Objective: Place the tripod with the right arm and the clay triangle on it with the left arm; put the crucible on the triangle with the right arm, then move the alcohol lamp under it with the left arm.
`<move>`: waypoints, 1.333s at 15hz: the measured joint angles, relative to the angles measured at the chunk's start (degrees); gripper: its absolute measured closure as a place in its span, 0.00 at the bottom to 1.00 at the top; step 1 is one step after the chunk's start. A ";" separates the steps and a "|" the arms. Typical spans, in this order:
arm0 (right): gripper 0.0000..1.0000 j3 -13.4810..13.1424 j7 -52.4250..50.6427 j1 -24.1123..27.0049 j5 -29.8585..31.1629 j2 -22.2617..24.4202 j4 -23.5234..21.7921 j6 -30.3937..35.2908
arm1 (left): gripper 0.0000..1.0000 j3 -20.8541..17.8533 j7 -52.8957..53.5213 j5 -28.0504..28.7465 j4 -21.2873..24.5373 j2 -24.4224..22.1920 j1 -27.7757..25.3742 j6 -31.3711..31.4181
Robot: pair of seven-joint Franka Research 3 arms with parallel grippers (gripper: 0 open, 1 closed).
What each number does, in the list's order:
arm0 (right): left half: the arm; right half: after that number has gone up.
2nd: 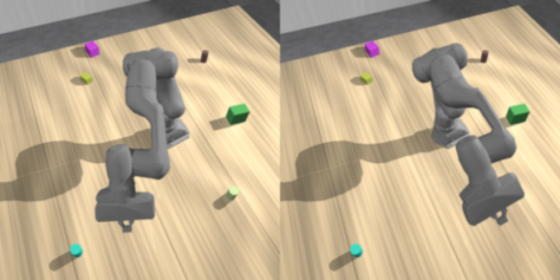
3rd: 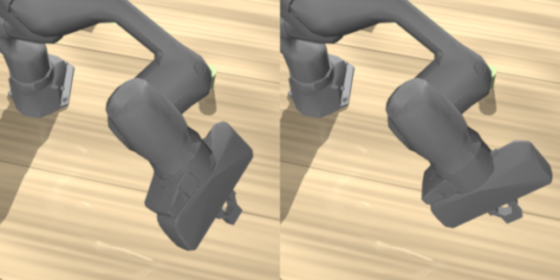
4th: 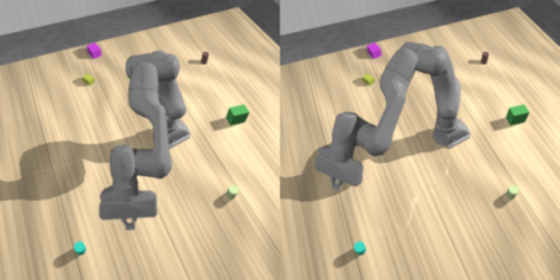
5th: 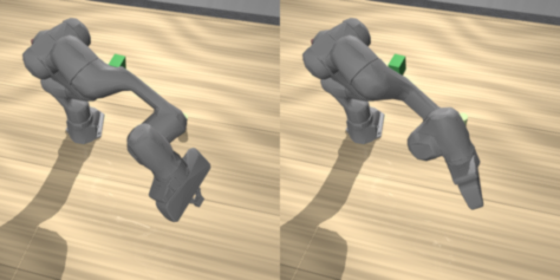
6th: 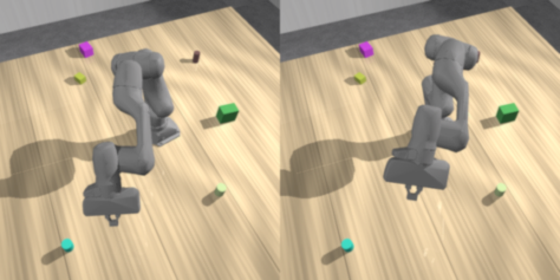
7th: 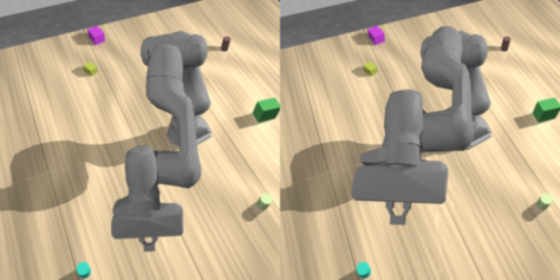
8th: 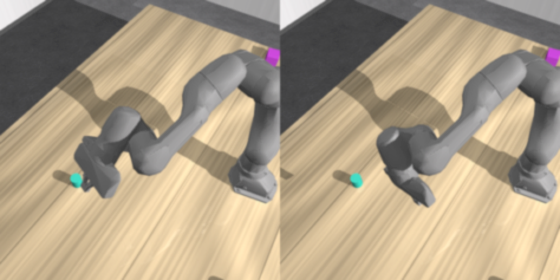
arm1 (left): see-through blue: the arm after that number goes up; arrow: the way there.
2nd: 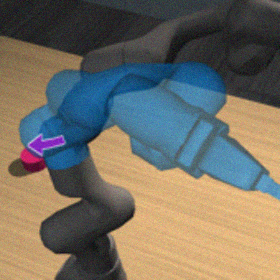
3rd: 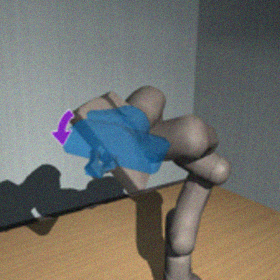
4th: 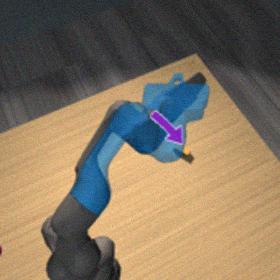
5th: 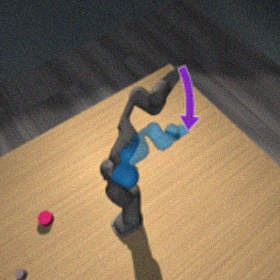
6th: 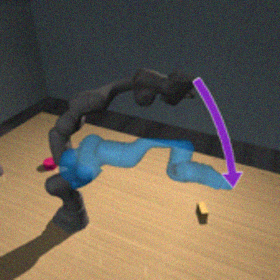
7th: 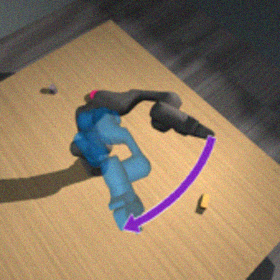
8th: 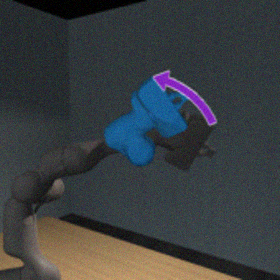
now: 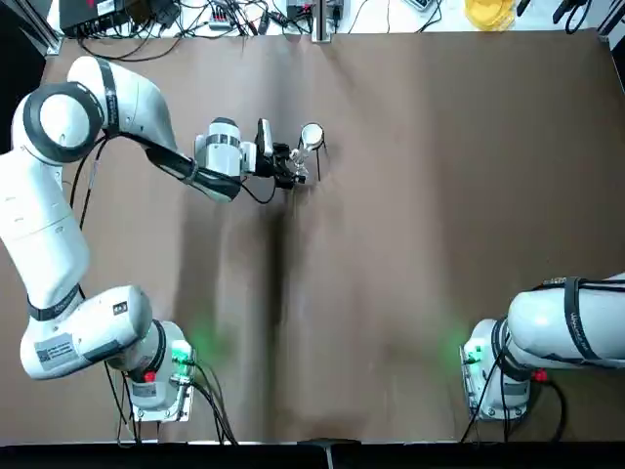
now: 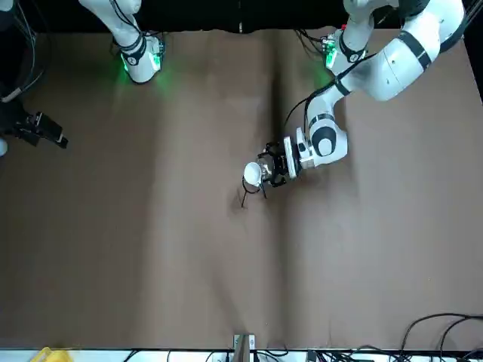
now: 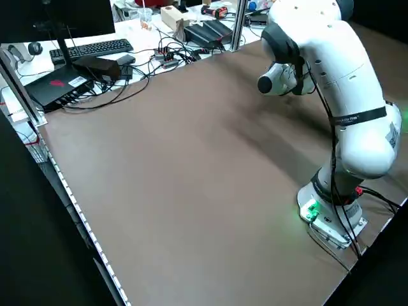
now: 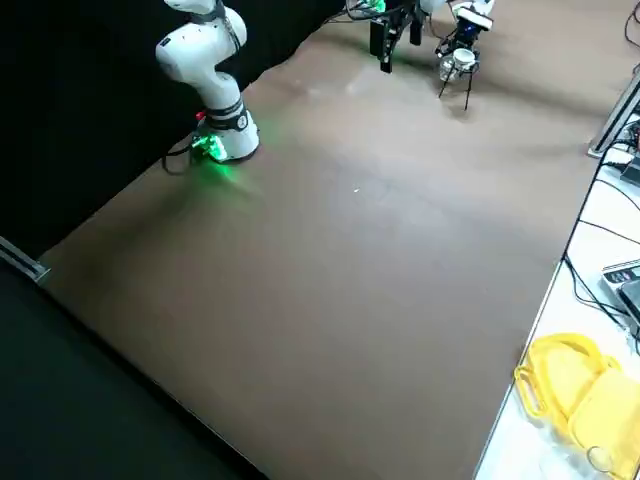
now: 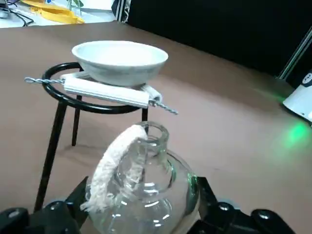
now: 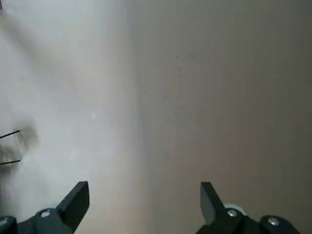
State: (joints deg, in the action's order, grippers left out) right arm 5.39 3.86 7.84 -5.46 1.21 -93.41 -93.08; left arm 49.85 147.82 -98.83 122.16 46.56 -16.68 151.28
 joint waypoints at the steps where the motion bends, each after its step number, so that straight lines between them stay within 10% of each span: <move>1: 0.00 0.00 0.00 0.00 0.00 0.00 0.00 -0.01 | 0.12 -0.11 0.55 -0.49 -0.10 0.00 0.32 0.00; 20: 0.00 0.01 0.00 0.00 0.00 0.00 -0.01 -0.01 | 0.10 -3.87 3.08 -4.60 -1.99 0.27 4.59 0.11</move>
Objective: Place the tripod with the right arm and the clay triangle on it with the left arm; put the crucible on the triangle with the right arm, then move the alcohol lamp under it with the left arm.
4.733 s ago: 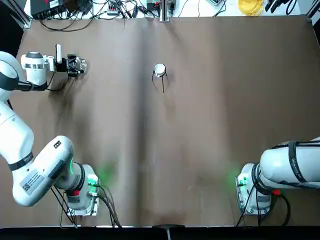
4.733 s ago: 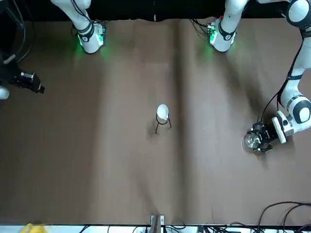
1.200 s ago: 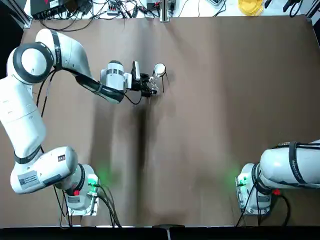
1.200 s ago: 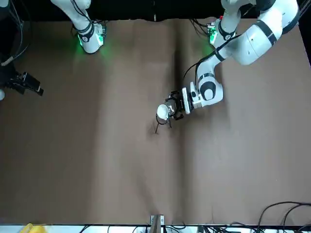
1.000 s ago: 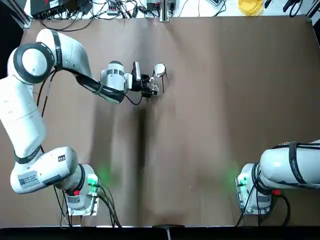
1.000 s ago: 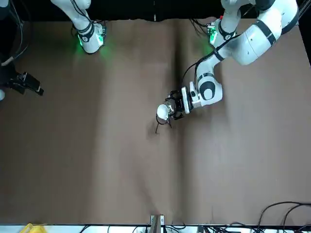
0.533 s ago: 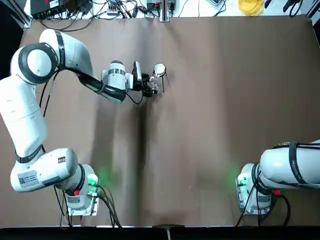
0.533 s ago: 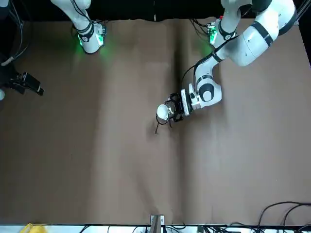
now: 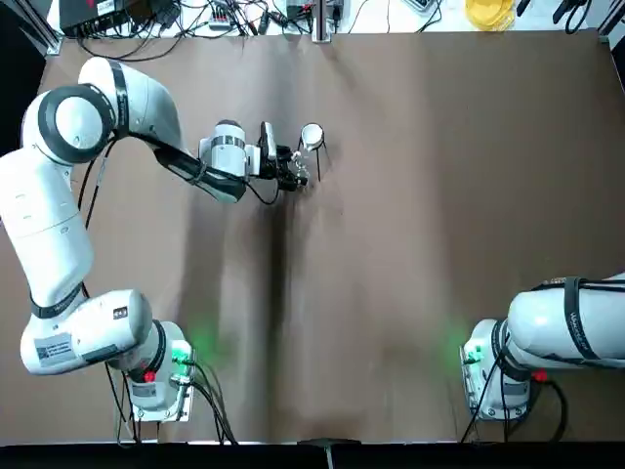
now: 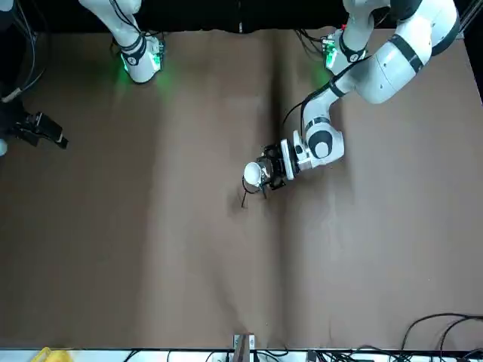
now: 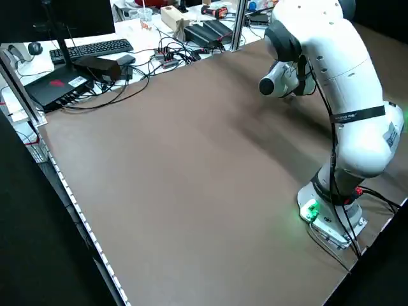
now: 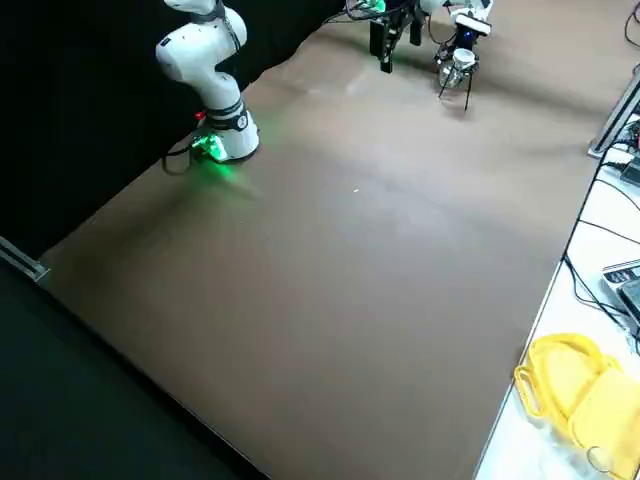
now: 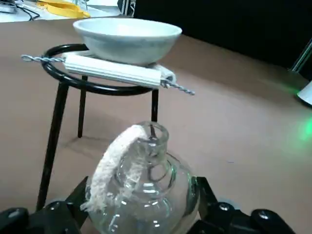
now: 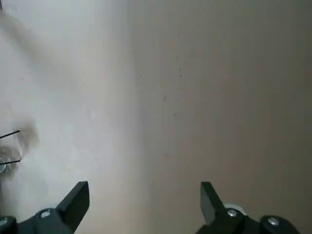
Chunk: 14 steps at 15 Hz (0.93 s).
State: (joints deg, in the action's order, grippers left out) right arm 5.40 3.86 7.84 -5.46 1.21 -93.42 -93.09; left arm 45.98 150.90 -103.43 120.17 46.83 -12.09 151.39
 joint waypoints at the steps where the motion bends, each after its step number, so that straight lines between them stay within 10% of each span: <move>1: 0.00 0.00 0.00 0.00 0.00 0.00 0.00 0.00 | 0.10 0.00 0.07 -0.44 -0.02 0.00 0.07 0.00; 14: 0.00 0.11 0.00 -0.01 0.00 -0.01 0.00 -0.08 | 0.01 -0.59 0.33 -1.27 -0.74 -0.03 0.18 -0.01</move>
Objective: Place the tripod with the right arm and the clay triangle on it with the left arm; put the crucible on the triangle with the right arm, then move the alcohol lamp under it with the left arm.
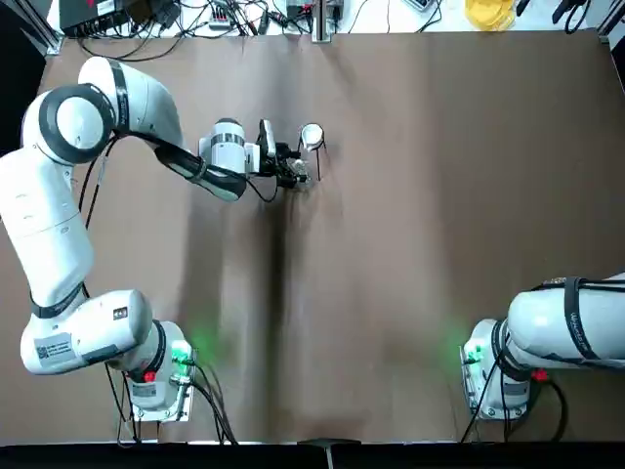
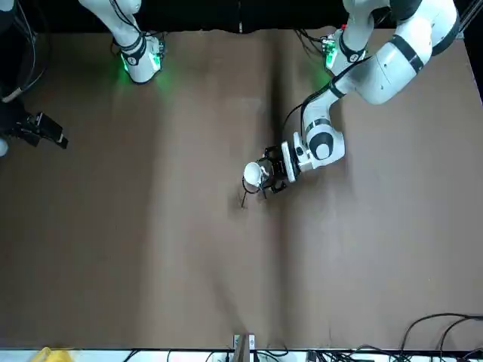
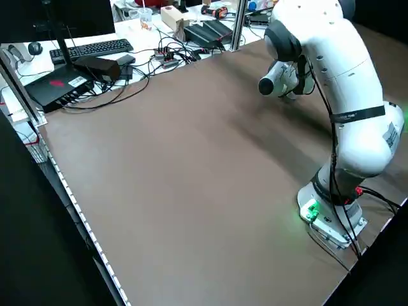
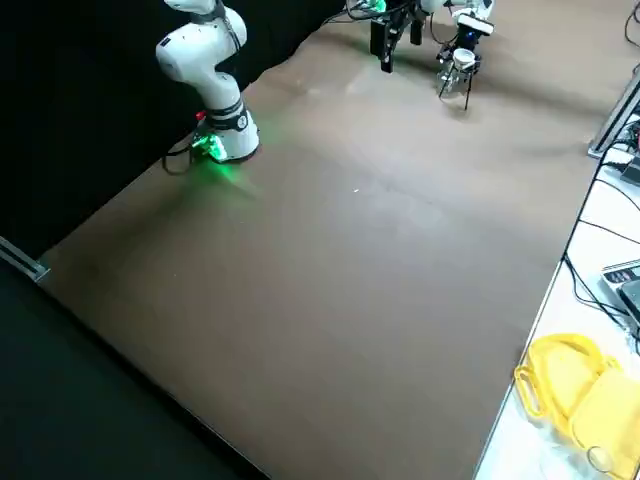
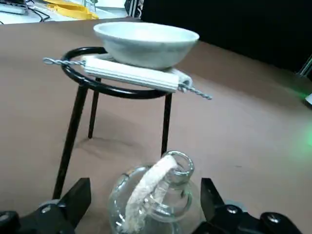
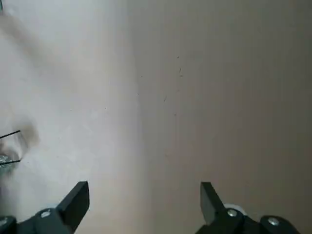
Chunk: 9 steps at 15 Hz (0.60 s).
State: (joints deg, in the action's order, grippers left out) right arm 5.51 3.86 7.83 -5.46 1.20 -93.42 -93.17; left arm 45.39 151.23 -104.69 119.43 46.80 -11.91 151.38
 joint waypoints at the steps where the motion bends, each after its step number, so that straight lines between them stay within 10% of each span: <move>1: 0.00 0.01 0.00 0.00 0.00 0.00 0.00 0.00 | 0.01 0.00 0.01 0.00 -0.04 -0.03 -0.03 0.00; 9: 0.00 0.06 0.00 -0.01 0.00 0.00 0.00 -0.01 | 0.01 0.71 0.06 0.00 -0.17 -0.30 -1.09 0.06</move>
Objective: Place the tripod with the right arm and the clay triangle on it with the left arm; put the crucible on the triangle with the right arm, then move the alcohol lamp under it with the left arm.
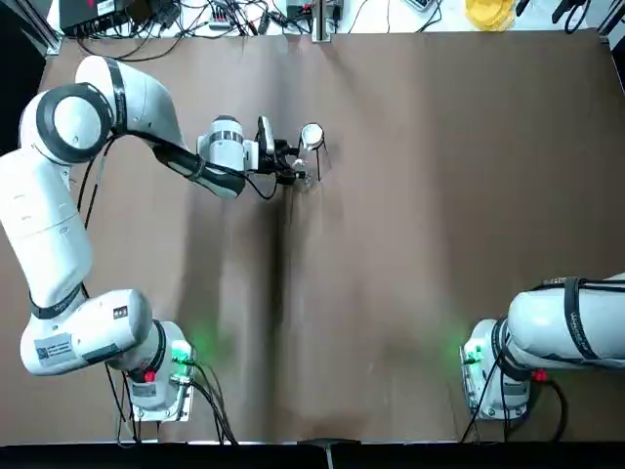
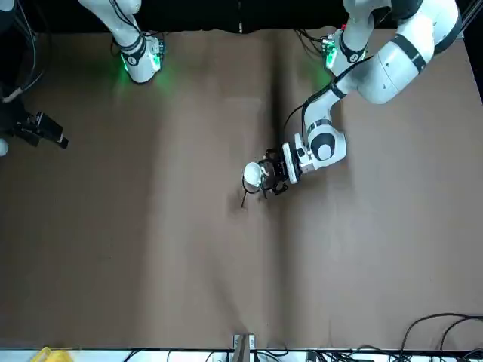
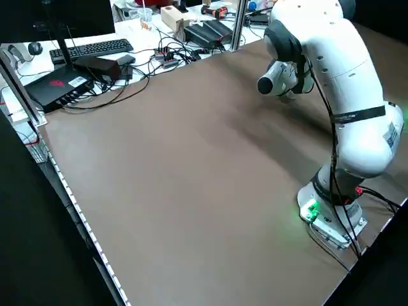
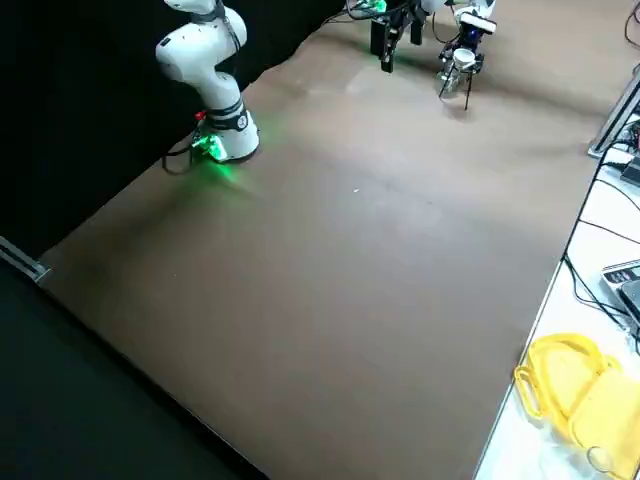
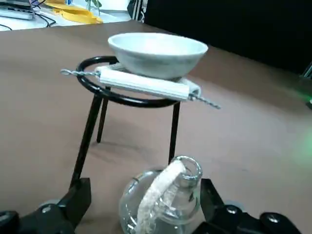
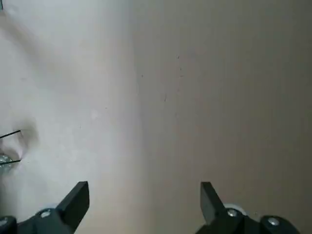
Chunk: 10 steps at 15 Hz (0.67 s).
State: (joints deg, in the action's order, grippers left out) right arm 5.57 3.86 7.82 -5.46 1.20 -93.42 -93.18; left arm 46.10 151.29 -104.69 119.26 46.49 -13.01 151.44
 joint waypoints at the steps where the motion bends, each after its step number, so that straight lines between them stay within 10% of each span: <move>1: 0.00 0.00 0.00 0.00 0.00 0.00 0.00 0.00 | 0.01 0.54 0.00 0.00 0.03 0.00 -0.50 0.07; 10: 0.00 -0.01 0.00 0.00 0.00 -0.01 0.00 0.00 | 0.01 3.28 0.00 0.00 1.77 -0.02 -3.59 0.44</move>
State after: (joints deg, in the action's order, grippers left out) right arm 5.56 3.86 7.82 -5.46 1.20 -93.42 -93.18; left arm 49.39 151.28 -104.69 121.03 46.47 -16.59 151.88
